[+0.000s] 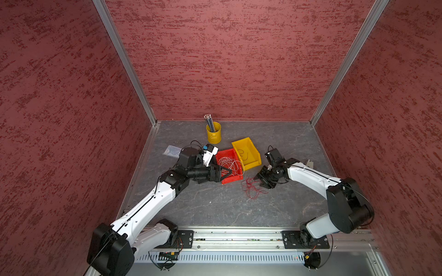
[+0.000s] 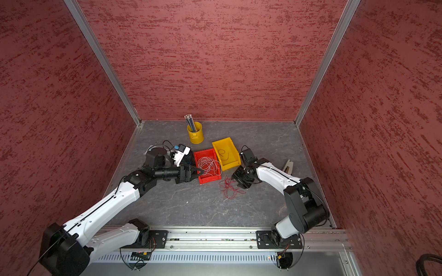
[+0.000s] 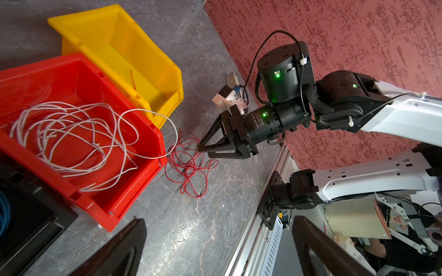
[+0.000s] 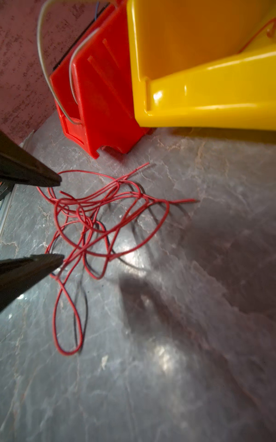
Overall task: Untangle and sort cables by color
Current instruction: Untie the cable.
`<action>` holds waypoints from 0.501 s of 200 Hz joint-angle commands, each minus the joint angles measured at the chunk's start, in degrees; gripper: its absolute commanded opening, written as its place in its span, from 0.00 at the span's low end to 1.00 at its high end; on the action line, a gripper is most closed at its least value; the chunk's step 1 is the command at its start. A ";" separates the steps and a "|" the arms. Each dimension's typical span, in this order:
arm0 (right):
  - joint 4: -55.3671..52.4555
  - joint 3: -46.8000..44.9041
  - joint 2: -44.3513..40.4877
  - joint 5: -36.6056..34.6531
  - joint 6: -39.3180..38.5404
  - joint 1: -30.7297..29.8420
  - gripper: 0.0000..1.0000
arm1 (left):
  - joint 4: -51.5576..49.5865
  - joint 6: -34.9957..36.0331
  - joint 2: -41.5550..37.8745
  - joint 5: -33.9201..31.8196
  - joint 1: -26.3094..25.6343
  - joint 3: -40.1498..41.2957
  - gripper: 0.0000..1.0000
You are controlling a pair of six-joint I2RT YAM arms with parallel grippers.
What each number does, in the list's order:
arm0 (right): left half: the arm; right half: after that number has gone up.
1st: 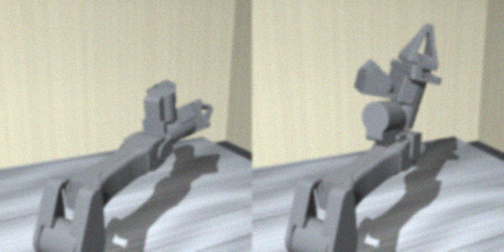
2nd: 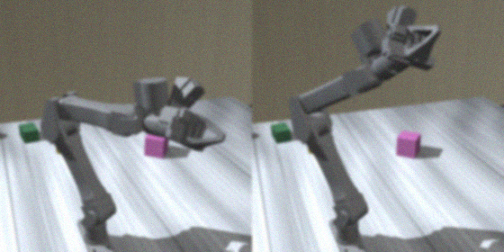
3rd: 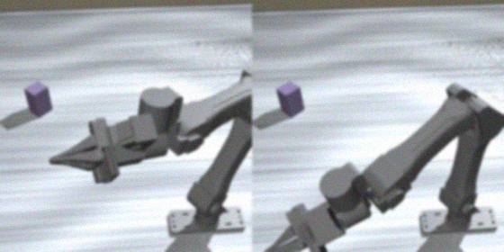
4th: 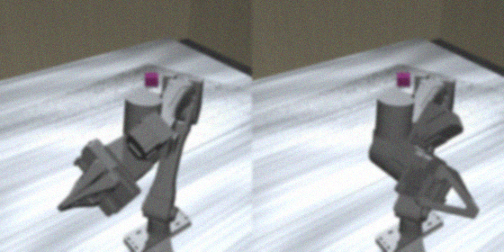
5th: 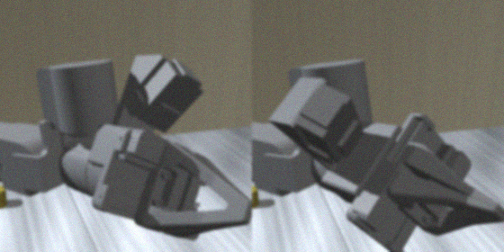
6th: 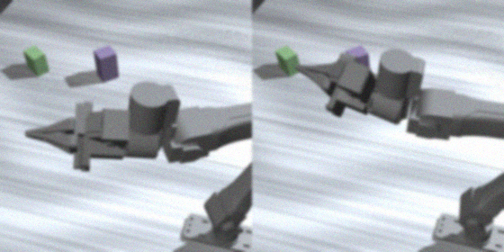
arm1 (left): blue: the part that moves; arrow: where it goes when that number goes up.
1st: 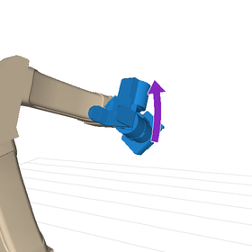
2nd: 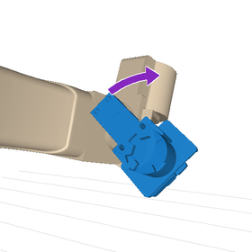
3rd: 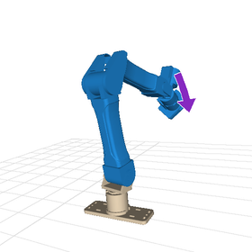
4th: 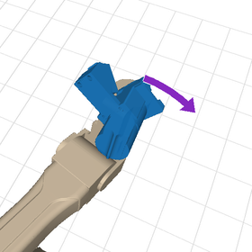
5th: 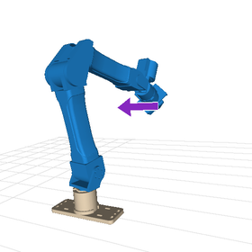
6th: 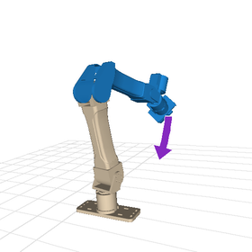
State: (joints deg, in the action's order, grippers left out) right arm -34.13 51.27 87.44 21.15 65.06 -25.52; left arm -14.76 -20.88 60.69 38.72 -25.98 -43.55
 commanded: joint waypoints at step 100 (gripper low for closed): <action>2.94 3.91 5.14 -2.04 5.37 -0.93 0.08 | -3.52 2.07 -4.55 -0.93 3.34 2.66 1.00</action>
State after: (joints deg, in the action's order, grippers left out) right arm -31.42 52.29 93.43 20.27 69.36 -26.02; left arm -17.12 -20.45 57.76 38.37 -23.33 -41.71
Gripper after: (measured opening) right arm 0.175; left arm 0.996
